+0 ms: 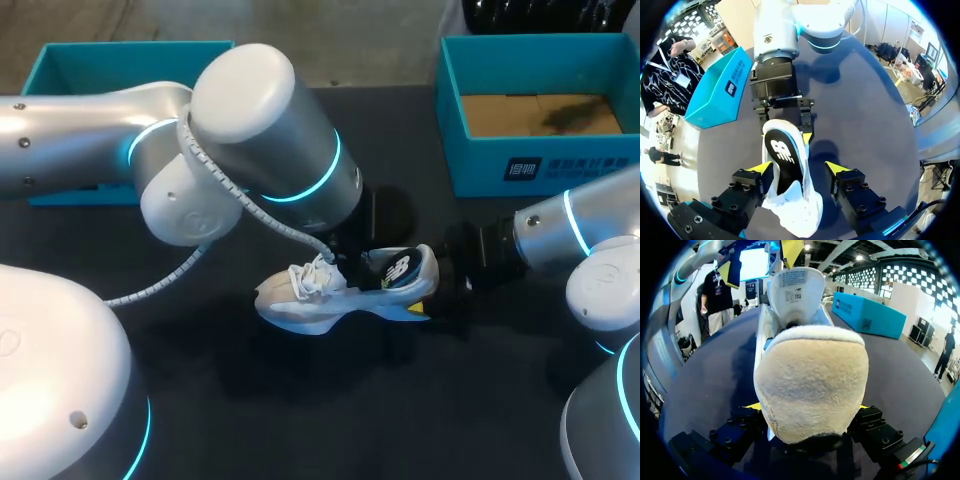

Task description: Take the shoe out of the shoebox, open the shoe tongue, remove and reinsert the insole, then place the shoe into the shoebox

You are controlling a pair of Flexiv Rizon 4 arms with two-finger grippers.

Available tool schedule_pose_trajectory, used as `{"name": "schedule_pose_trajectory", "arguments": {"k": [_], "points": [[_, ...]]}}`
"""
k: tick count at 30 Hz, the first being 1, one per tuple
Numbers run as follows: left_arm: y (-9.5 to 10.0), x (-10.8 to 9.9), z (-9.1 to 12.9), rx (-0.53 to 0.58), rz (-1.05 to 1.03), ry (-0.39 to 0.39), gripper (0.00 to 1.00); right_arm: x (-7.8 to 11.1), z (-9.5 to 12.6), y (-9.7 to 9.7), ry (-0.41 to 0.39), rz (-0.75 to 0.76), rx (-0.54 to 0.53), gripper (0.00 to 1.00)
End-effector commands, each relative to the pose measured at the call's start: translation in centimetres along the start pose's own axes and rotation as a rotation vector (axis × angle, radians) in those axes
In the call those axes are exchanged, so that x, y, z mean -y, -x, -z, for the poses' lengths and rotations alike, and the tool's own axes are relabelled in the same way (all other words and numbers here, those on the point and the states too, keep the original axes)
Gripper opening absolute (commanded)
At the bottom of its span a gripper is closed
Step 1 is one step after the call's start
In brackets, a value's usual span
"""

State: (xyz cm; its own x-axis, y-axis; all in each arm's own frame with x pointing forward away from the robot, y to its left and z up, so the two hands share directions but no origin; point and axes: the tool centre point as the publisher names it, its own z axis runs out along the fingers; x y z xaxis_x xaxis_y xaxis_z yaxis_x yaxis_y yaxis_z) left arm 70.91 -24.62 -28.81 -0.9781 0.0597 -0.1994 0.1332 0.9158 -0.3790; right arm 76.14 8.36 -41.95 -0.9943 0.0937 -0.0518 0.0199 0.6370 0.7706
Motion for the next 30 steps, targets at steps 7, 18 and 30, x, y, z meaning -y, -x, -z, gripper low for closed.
{"name": "schedule_pose_trajectory", "arguments": {"k": [7, 18, 30], "points": [[0.6, 1.3, -2.9, -0.022, 0.057, -0.002, 0.66, -0.1, -0.1, 0.0, -0.003, 0.0, 0.0, 0.0], [1.2, 1.7, -5.2, 0.014, 0.126, 0.003, 0.67, -0.1, -0.1, 0.0, -0.003, 0.0, 0.0, 0.0], [1.5, 1.7, -6.0, 0.172, 0.176, 0.003, 0.69, -0.1, -0.1, 0.0, -0.003, 0.0, 0.0, 0.0]]}}
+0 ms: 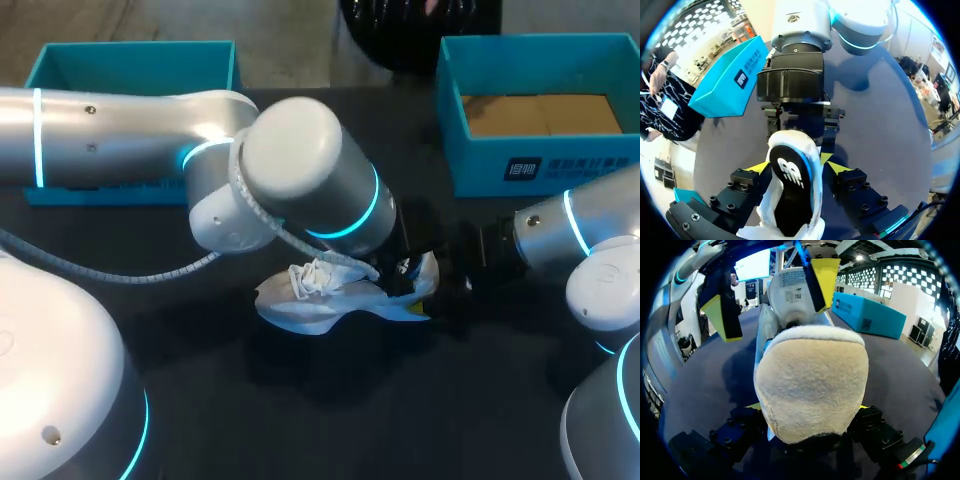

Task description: Take the shoe out of the shoebox, open the shoe tongue, remove and reinsert the insole, then place the shoe into the shoebox

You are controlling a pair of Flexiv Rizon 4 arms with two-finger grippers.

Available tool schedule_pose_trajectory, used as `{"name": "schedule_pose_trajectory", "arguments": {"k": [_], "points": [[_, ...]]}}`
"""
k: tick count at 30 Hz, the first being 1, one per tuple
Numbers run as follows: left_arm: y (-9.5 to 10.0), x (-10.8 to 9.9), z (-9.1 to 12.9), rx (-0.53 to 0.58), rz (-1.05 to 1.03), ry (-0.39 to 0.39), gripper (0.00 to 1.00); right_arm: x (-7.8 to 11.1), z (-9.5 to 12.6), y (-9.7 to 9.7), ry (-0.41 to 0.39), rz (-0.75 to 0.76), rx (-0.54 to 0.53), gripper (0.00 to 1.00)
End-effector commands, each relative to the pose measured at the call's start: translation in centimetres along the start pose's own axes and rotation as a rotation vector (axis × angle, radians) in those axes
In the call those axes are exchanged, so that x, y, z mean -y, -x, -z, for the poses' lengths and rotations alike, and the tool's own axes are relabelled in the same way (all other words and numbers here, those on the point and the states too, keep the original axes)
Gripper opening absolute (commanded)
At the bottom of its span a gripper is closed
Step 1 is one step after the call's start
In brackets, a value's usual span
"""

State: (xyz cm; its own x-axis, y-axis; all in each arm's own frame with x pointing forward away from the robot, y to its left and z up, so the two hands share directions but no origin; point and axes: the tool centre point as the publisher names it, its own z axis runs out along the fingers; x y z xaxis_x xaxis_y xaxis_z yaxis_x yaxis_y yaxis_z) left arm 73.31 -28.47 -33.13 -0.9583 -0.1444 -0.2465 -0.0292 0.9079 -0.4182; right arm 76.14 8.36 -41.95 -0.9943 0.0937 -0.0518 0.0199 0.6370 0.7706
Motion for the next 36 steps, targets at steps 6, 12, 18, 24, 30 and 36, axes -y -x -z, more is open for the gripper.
{"name": "schedule_pose_trajectory", "arguments": {"k": [6, 12, 18, 24, 30, 36], "points": [[0.27, 0.01, 0.0, 0.147, 0.037, -0.001, 0.66, -0.13, -0.06, 0.03, -0.003, -0.001, 0.0, 0.0], [0.08, 0.28, -0.15, 0.201, 0.031, -0.004, 0.69, -0.13, -0.06, 0.03, -0.003, -0.001, 0.0, 0.0], [-0.27, 0.38, -0.28, 0.226, 0.027, -0.005, 0.69, -0.13, -0.06, 0.03, -0.003, -0.001, 0.0, 0.0], [-0.1, 0.39, -0.32, 0.238, 0.036, -0.005, 0.66, -0.13, -0.06, 0.03, -0.003, -0.001, 0.0, 0.0], [0.23, 0.45, -0.21, 0.236, 0.042, -0.005, 0.67, -0.13, -0.06, 0.03, -0.003, -0.001, 0.0, 0.0], [0.5, 0.34, -0.27, 0.244, 0.058, -0.003, 0.67, -0.13, -0.06, 0.03, -0.003, -0.001, 0.0, 0.0]]}}
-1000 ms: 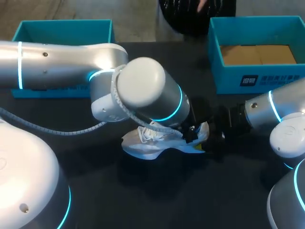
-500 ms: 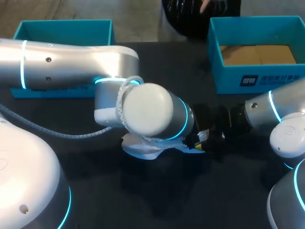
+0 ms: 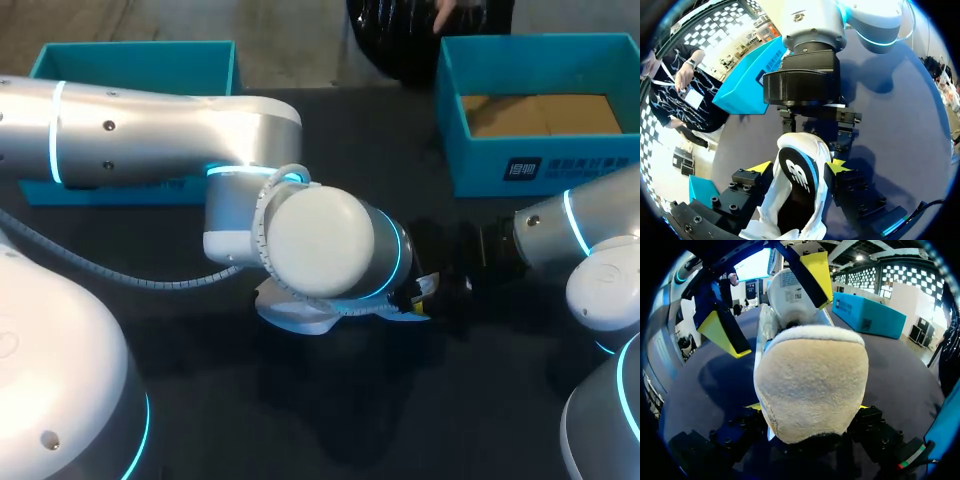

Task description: Take the shoe out of the shoebox, open the shoe tongue, remove and reinsert the insole, then place the shoe into the shoebox

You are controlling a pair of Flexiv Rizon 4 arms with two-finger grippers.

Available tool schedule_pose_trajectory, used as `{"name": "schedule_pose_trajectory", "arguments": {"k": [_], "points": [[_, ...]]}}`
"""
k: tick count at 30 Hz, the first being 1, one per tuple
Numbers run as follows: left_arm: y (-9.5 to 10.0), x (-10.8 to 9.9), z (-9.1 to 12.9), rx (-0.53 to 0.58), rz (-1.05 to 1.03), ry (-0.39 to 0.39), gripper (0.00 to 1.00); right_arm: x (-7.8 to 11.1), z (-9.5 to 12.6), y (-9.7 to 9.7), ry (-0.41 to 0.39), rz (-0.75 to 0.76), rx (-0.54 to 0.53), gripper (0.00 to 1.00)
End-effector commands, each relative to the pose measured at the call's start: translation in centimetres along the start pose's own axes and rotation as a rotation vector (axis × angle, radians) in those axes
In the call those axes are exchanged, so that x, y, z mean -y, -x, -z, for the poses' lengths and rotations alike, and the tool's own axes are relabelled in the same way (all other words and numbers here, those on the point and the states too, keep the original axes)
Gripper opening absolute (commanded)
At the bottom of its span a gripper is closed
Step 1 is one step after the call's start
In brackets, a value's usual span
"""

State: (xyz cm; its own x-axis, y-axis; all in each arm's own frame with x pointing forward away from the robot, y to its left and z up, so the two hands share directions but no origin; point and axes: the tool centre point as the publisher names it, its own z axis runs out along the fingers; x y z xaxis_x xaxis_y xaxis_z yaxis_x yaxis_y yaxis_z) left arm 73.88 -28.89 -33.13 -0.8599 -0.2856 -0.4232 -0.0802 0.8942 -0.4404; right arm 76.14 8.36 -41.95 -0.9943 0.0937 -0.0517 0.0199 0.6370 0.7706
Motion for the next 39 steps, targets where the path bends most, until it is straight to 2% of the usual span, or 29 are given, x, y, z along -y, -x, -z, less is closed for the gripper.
{"name": "schedule_pose_trajectory", "arguments": {"k": [1, 6, 10, 21, 27, 39], "points": [[0.1, -0.1, 0.1, 0.017, 0.001, 0.002, 0.68, -0.1, -0.1, 0.0, -0.003, -0.001, 0.0, 0.0], [0.0, -0.3, 0.1, 0.051, 0.019, -0.001, 0.72, -0.1, -0.1, 0.0, -0.003, -0.001, 0.0, 0.0], [0.1, -0.5, -0.1, 0.049, 0.034, 0.003, 0.69, -0.1, -0.1, 0.0, -0.003, -0.001, 0.0, 0.0], [-0.1, -0.6, -0.8, 0.047, 0.079, 0.007, 0.71, -0.1, -0.1, 0.0, -0.003, -0.001, 0.0, 0.0], [0.0, -0.7, -1.2, 0.046, 0.107, 0.01, 0.65, -0.1, -0.1, 0.0, -0.003, -0.001, 0.0, 0.0], [0.6, -0.7, -1.2, 0.021, 0.131, 0.002, 0.68, -0.1, -0.1, 0.0, -0.003, -0.001, 0.0, 0.0]]}}
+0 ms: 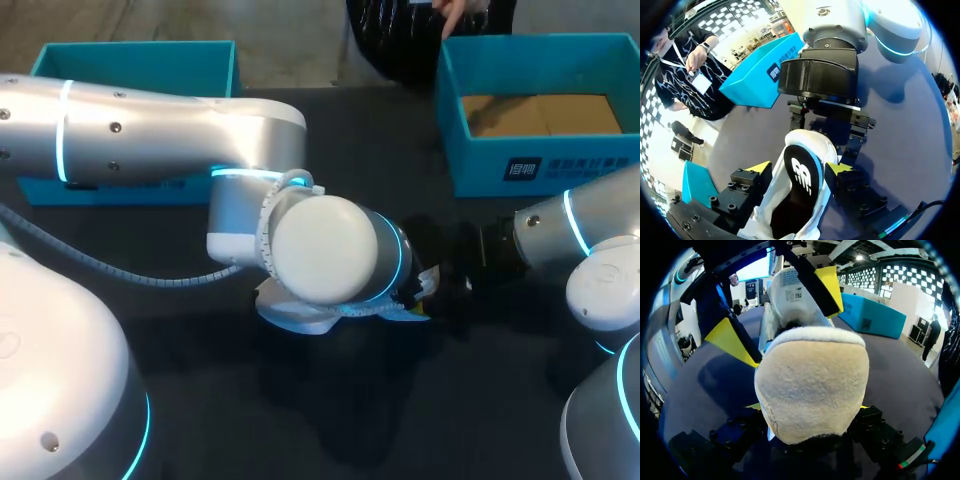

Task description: Take the shoe out of the shoebox, open the shoe tongue, remove and reinsert the insole, then place the shoe into the shoebox

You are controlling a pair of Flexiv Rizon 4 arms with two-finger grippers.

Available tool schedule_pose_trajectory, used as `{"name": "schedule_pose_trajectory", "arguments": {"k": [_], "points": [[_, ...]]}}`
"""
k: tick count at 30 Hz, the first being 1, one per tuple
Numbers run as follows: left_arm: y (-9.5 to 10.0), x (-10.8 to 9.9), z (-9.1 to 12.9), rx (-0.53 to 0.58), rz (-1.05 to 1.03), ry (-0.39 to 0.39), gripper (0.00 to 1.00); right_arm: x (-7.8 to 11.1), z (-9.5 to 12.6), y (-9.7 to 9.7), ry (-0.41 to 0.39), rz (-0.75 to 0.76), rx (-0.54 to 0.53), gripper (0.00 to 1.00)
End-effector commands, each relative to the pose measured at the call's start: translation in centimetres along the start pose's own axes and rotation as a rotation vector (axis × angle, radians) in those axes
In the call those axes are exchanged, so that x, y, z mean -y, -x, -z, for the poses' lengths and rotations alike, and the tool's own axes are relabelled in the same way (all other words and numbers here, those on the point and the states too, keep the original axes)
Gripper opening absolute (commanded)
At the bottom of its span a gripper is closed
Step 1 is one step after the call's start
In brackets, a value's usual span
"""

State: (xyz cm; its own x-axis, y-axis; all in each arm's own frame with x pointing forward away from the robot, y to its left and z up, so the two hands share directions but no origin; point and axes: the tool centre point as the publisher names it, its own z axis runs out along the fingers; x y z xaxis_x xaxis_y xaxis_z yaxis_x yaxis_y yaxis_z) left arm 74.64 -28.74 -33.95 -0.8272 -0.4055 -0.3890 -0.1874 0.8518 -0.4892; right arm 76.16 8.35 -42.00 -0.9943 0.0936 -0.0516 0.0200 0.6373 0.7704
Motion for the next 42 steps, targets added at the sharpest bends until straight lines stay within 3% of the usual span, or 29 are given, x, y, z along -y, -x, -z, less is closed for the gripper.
{"name": "schedule_pose_trajectory", "arguments": {"k": [1, 27, 34, 42], "points": [[0.3, -0.2, -0.2, -0.011, 0.005, 0.003, 0.69, -0.2, 0.0, 0.0, -0.002, 0.0, 0.0, 0.0], [0.7, -1.0, 0.0, 0.014, 0.026, 0.018, 0.63, -0.2, 0.0, 0.0, -0.002, 0.0, 0.0, 0.0], [0.8, -1.6, 0.2, 0.036, 0.059, 0.034, 0.47, -0.2, 0.0, 0.0, -0.002, 0.0, 0.0, 0.0], [0.4, -1.8, 0.1, 0.071, 0.067, 0.02, 0.49, -0.2, 0.0, 0.0, -0.002, 0.0, 0.0, 0.0]]}}
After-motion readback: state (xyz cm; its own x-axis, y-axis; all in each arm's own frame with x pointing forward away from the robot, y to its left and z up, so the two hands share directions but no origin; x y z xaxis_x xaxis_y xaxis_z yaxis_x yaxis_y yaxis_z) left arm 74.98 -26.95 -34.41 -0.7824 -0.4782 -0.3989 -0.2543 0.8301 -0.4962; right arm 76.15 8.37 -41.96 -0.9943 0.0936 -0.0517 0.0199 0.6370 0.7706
